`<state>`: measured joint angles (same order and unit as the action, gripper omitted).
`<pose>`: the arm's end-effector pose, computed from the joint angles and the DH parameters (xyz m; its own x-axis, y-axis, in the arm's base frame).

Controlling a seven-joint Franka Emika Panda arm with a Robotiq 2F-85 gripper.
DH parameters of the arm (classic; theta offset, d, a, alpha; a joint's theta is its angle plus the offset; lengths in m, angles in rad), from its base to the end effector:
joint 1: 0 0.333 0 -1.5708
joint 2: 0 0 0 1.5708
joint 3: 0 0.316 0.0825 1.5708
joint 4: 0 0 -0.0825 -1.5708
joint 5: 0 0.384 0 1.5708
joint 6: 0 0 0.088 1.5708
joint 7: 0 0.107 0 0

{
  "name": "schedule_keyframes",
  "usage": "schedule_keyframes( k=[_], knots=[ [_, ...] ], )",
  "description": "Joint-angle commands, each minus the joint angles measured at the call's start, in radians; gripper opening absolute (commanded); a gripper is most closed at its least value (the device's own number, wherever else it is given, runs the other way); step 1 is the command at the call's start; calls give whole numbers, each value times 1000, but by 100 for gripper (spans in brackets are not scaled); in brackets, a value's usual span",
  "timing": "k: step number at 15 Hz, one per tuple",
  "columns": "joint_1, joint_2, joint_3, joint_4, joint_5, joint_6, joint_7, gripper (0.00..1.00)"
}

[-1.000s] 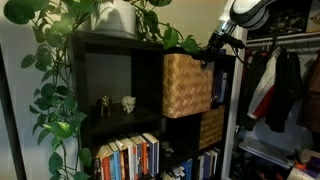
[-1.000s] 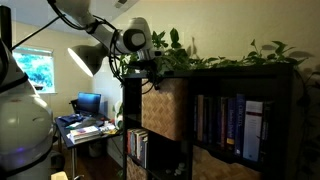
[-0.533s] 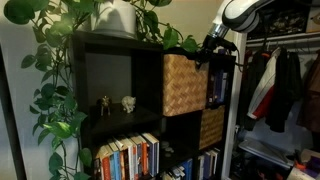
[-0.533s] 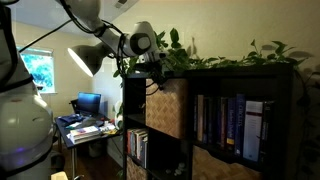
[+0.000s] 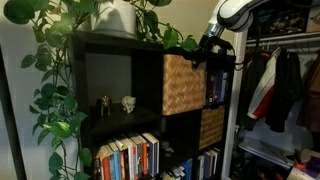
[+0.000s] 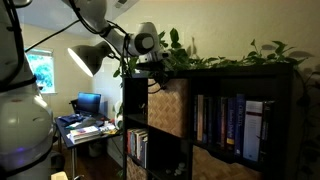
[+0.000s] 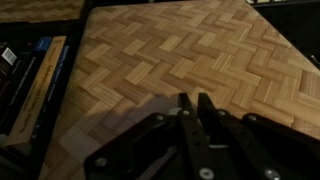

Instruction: Pull out the top brown basket then put the socks in the basket, then push in the basket

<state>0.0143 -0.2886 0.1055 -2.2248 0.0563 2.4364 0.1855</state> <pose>0.5020 0.0648 0.5467 0.8777 -0.1120 0.4658 -0.0679 -0.9916 -0.1104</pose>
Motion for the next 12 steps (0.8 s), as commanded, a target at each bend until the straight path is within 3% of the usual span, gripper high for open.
schedule_keyframes(
  k=[1, 9, 11, 12],
  knots=[
    [26, -34, -26, 121, 32, -238, -53, 47],
    [25, -7, -39, 414, 85, -840, -81, 98],
    [20, -14, -38, 446, 80, -906, -69, 100],
    [19, -19, -29, 406, 68, -843, -65, 93]
  ],
)
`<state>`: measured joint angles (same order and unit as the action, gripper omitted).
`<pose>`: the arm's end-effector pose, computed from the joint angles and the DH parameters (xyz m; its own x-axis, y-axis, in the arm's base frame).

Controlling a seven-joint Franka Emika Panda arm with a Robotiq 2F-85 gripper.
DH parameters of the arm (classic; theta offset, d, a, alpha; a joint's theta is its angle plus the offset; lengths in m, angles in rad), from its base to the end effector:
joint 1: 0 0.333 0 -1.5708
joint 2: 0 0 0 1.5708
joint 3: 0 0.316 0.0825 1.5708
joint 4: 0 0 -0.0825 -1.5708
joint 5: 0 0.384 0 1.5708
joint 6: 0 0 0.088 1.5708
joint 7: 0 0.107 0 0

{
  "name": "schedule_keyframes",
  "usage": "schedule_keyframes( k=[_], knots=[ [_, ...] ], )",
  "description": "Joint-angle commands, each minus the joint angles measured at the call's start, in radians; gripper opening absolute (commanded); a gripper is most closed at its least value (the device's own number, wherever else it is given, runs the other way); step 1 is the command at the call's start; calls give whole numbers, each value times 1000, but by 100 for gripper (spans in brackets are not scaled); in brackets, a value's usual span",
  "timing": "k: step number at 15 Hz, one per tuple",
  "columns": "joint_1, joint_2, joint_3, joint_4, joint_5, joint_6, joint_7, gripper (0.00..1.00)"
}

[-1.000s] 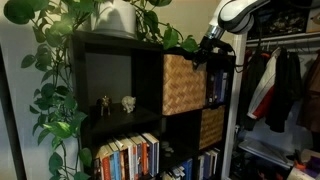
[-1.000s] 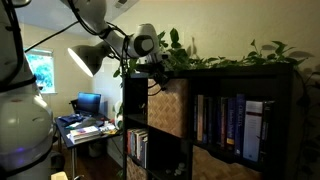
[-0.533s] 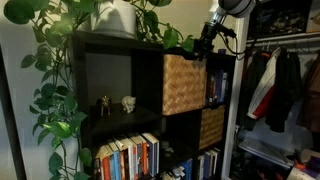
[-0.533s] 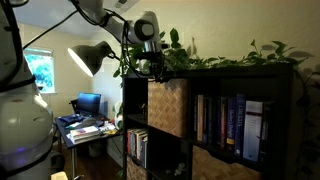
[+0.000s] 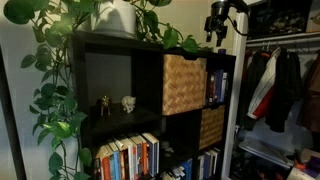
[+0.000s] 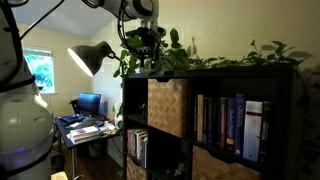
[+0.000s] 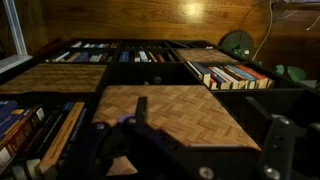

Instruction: Pull out the top brown basket then put the socks in the basket, then push in the basket

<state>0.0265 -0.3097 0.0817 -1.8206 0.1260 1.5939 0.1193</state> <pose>0.4528 0.0690 0.6651 0.9975 -0.0155 0.0692 -0.0078 -0.9939 -0.1098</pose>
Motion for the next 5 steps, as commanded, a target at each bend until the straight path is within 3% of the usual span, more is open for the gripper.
schedule_keyframes(
  k=[1, 5],
  knots=[
    [6, 2, -6, 19, -2, -23, 1, 100],
    [6, 4, -7, 28, -2, -35, 1, 100]
  ],
)
